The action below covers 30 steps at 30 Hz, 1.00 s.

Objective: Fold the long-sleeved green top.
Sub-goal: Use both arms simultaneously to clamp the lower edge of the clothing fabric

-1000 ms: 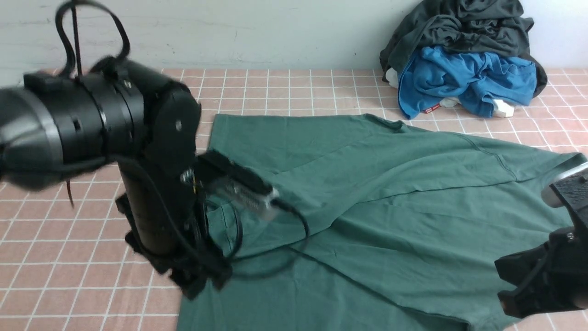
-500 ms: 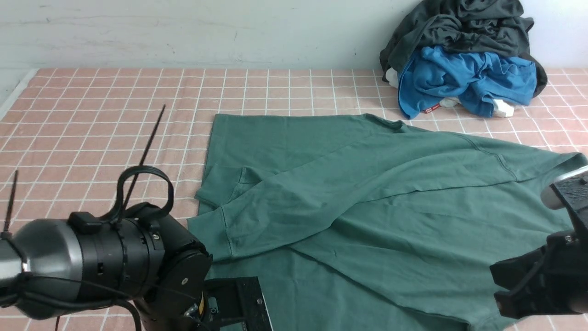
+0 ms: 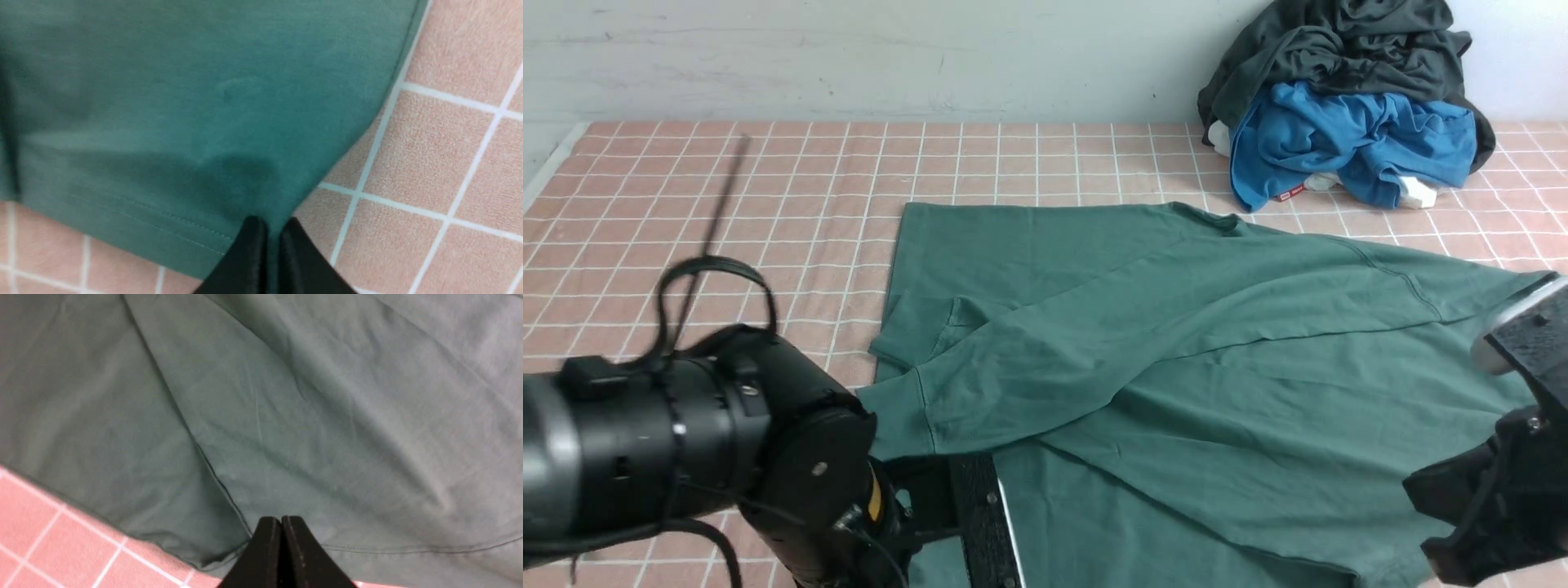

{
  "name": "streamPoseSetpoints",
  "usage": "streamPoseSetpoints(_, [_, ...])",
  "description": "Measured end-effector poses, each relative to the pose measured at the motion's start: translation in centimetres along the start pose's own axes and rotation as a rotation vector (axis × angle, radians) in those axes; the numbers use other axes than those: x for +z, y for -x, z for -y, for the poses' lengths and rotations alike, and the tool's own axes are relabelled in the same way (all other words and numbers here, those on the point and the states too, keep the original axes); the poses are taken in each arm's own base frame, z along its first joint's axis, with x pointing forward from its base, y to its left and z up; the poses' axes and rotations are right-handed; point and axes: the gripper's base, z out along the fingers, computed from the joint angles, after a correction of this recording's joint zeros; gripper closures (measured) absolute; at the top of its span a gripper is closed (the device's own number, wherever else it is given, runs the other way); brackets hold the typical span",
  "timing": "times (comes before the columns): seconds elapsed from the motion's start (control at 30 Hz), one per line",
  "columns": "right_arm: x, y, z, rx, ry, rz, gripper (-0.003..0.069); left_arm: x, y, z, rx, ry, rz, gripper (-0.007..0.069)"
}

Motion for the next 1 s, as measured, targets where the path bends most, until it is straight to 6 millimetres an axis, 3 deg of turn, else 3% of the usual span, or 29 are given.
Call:
streamPoseSetpoints(0.17, [-0.5, 0.4, 1.1, -0.203, -0.104, -0.072, 0.0621, -3.4, -1.6, -0.9, -0.067, 0.088, 0.072, 0.0616])
streamPoseSetpoints(0.33, [2.2, -1.2, 2.3, -0.364, -0.175, -0.243, 0.0454, -4.5, -3.0, -1.9, -0.163, 0.123, 0.101, 0.0616])
streamPoseSetpoints(0.4, [4.2, -2.4, 2.7, -0.449, -0.186, -0.329, 0.0355, -4.6, -3.2, -2.1, -0.187, 0.121, 0.106, 0.0616])
streamPoseSetpoints(0.53, [7.0, -3.4, 3.3, -0.539, -0.2, -0.403, 0.0261, -4.6, -3.2, -2.0, -0.198, 0.112, 0.113, 0.0616])
streamPoseSetpoints(0.7, [9.4, -3.8, 3.9, -0.557, -0.225, -0.458, 0.0246, -4.6, -3.2, -2.0, -0.2, 0.11, 0.114, 0.0616])
streamPoseSetpoints(0.83, [10.2, -4.0, 4.1, -0.539, -0.239, -0.476, 0.0263, -4.6, -3.2, -2.0, -0.202, 0.108, 0.116, 0.0616])
streamPoseSetpoints(1.0, [10.3, -3.8, 4.0, -0.509, -0.242, -0.446, 0.0405, -4.6, -3.1, -2.0, -0.207, 0.103, 0.119, 0.0616])
